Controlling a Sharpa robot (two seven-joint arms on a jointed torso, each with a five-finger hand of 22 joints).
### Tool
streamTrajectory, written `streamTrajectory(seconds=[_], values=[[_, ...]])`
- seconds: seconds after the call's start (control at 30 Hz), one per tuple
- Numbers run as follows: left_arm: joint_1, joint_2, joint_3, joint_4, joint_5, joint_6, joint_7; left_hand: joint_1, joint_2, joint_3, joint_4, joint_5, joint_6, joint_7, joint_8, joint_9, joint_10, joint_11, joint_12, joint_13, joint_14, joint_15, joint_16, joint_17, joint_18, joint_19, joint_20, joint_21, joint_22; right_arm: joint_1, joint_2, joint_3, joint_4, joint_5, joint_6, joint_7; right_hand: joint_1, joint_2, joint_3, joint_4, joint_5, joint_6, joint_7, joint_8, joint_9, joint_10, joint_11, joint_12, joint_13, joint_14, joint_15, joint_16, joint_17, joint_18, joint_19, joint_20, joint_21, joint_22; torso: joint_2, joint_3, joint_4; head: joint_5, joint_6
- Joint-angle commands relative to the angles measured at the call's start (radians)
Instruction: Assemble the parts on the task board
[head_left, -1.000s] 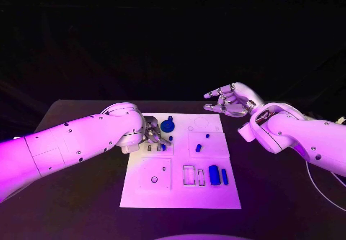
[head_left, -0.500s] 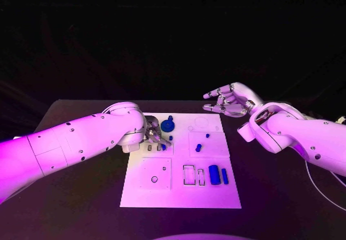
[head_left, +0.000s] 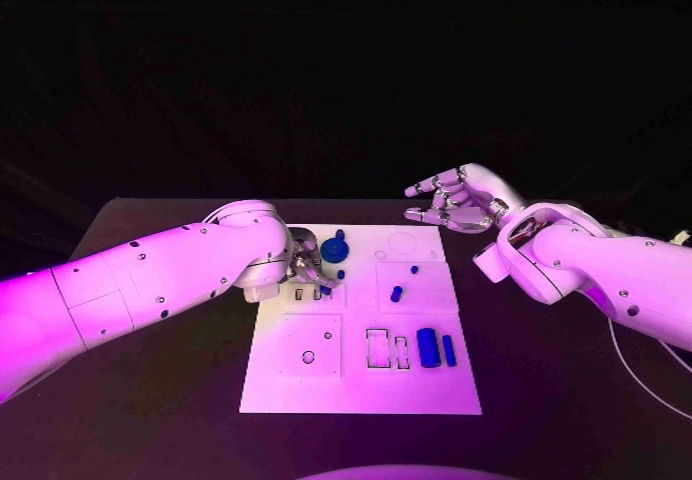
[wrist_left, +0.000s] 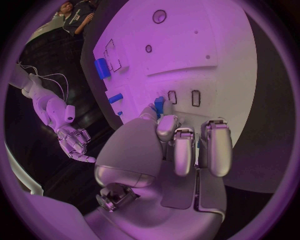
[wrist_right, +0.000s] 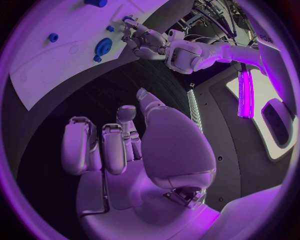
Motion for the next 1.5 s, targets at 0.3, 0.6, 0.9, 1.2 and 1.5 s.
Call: streamTrajectory(seconds=[0.3, 0.6, 0.9, 1.2, 1.5], values=[[-0.003, -0.037, -0.002, 0.036, 0.070, -0.071, 0.011, -0.154, -0.195, 0.573, -0.122, -0.007, 0.005, 0.005, 0.043, 0.071, 0.023, 0.002, 0.006, 0.017, 0.107, 0.000, 0.003, 0.263, -0.020, 0.037, 0.003, 0.002, 0.104, -0.002, 0.005, -0.001, -0.006, -0.010, 0.027, -0.003, 0.009, 0.006, -0.007, 0.001, 0.004, 0.009, -0.001, 0.007, 0.002, -0.004, 0.000, -0.003, -0.001, 0.056, 0.007, -0.007, 0.060, 0.009, -0.006, -0.001, -0.004, -0.001, -0.001, 0.0012, 0.0016, -0.003, -0.002], [-0.003, -0.089, -0.002, 0.086, 0.062, -0.124, 0.016, -0.197, -0.207, 0.624, -0.155, -0.010, 0.004, 0.003, 0.052, 0.086, 0.029, 0.001, 0.011, 0.024, 0.107, 0.000, 0.003, 0.263, -0.019, 0.037, 0.001, 0.000, 0.103, -0.002, 0.005, -0.001, -0.009, -0.010, 0.033, -0.006, 0.010, 0.006, -0.008, 0.001, 0.005, 0.010, -0.001, 0.007, 0.002, -0.005, 0.000, -0.005, -0.002, 0.056, 0.006, -0.008, 0.058, 0.010, -0.006, -0.001, -0.004, -0.002, -0.003, 0.0039, 0.0063, -0.003, -0.006], [-0.009, -0.107, -0.003, 0.115, 0.000, -0.170, 0.020, -0.204, -0.209, 0.633, -0.163, -0.010, 0.005, 0.003, 0.053, 0.089, 0.032, 0.001, 0.016, 0.029, 0.107, 0.000, 0.003, 0.263, -0.019, 0.038, 0.000, 0.002, 0.106, -0.003, 0.006, -0.001, -0.011, -0.009, 0.038, -0.005, 0.009, 0.007, -0.008, 0.001, 0.005, 0.010, -0.001, 0.007, 0.002, -0.005, 0.000, -0.004, -0.002, 0.056, 0.006, -0.008, 0.058, 0.009, -0.006, -0.002, -0.004, -0.001, -0.003, 0.0047, 0.0075, -0.002, -0.010], [-0.026, -0.098, -0.005, 0.124, -0.074, -0.202, 0.020, -0.206, -0.211, 0.636, -0.165, -0.011, 0.005, 0.003, 0.053, 0.090, 0.034, 0.000, 0.017, 0.030, 0.107, 0.000, 0.003, 0.263, -0.019, 0.039, 0.000, 0.002, 0.107, -0.003, 0.005, -0.002, -0.010, -0.008, 0.040, -0.004, 0.009, 0.007, -0.008, 0.001, 0.005, 0.010, -0.001, 0.007, 0.002, -0.005, 0.000, -0.004, -0.002, 0.056, 0.006, -0.008, 0.058, 0.009, -0.006, -0.002, -0.004, -0.001, -0.002, 0.0039, 0.0048, -0.003, -0.009], [-0.039, -0.088, -0.009, 0.122, -0.129, -0.185, 0.015, -0.213, -0.211, 0.637, -0.166, -0.014, 0.005, 0.003, 0.054, 0.091, 0.035, 0.001, 0.018, 0.031, 0.107, 0.000, 0.003, 0.263, -0.019, 0.038, 0.000, 0.000, 0.104, -0.003, 0.005, -0.002, -0.009, -0.007, 0.041, -0.003, 0.009, 0.007, -0.008, 0.001, 0.005, 0.010, -0.001, 0.007, 0.002, -0.005, 0.000, -0.004, -0.002, 0.056, 0.006, -0.008, 0.058, 0.009, -0.006, -0.002, -0.004, -0.001, -0.002, 0.0035, 0.0067, -0.002, -0.017]])
